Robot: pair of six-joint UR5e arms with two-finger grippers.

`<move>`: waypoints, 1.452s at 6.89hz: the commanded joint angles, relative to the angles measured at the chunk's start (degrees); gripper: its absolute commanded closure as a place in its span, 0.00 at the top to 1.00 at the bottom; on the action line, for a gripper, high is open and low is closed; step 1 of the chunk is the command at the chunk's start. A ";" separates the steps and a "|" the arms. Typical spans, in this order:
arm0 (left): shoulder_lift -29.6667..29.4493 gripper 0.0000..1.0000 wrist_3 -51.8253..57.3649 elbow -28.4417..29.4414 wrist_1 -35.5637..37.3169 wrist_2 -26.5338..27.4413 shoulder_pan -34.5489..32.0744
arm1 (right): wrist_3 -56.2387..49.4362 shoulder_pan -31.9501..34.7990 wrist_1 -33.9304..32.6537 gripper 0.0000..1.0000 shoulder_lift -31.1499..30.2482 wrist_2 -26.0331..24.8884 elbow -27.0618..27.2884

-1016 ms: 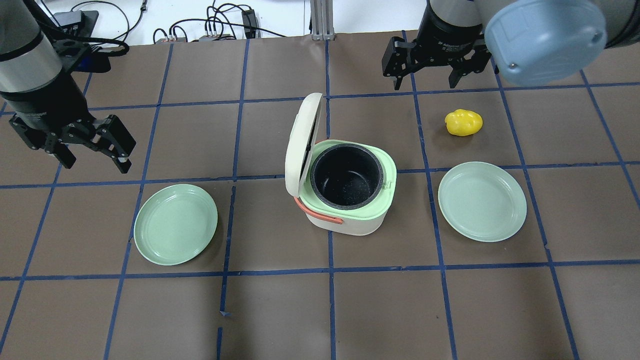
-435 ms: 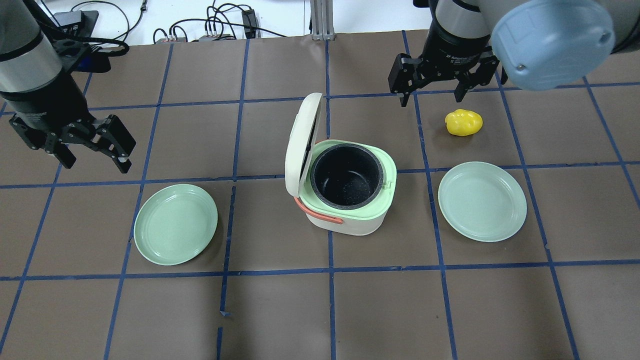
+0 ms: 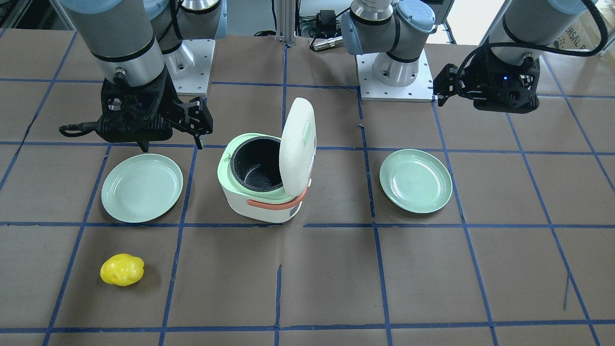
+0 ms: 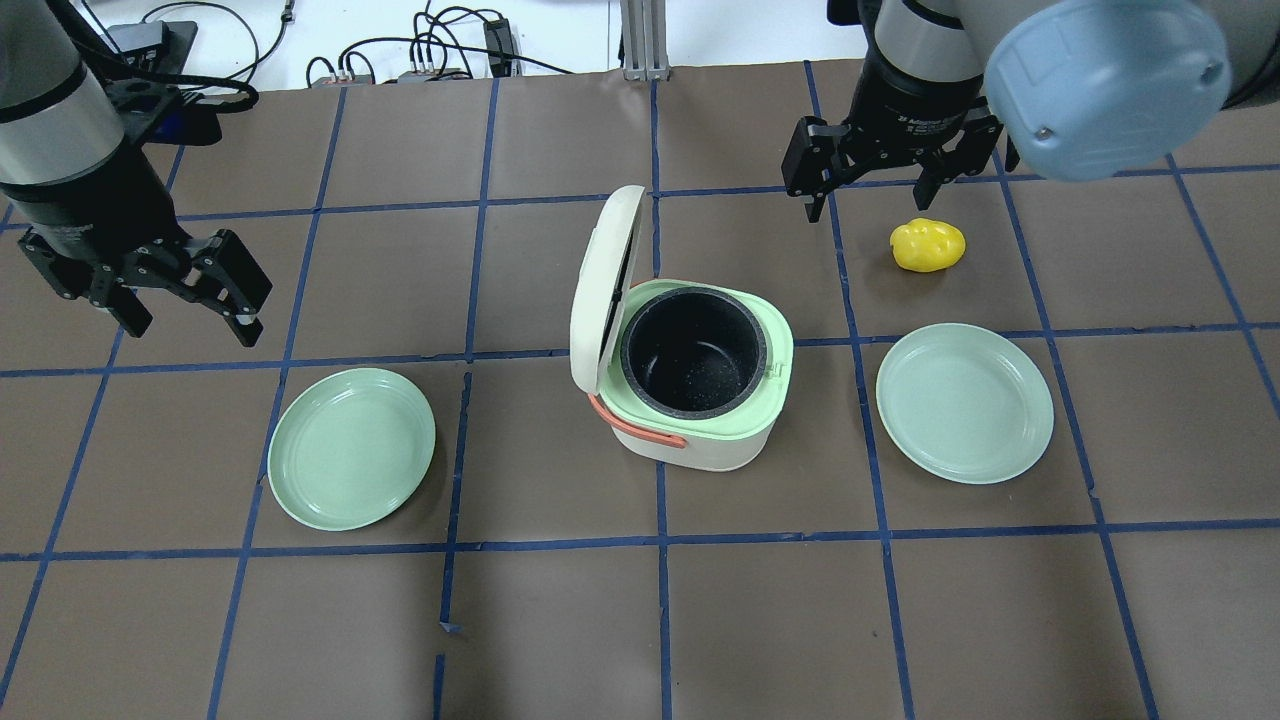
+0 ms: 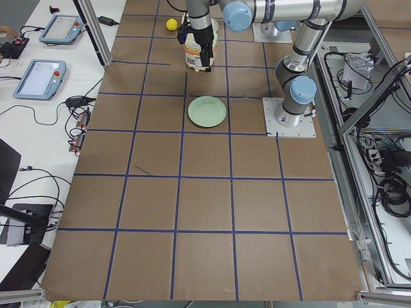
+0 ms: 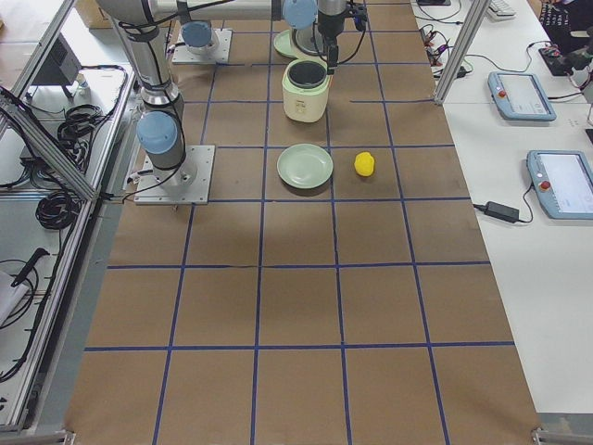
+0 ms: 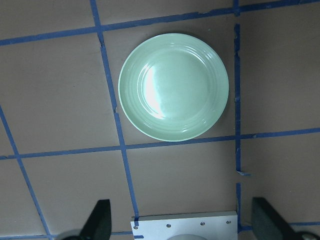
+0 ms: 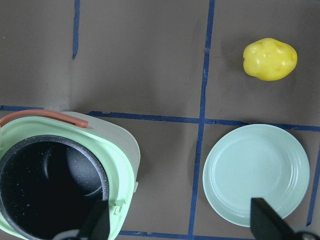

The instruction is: Press rice cooker button

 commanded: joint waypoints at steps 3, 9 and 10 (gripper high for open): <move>0.00 1.00 0.00 0.00 0.00 0.00 0.00 | -2.33 -0.79 0.23 1.00 -0.14 0.42 1.23; 0.00 1.00 0.00 0.00 0.00 0.00 0.00 | -2.15 -0.53 0.23 1.00 -0.76 0.34 2.12; 0.00 1.00 0.00 0.00 0.00 0.00 0.00 | -2.07 -0.53 0.23 1.00 -0.76 0.51 2.12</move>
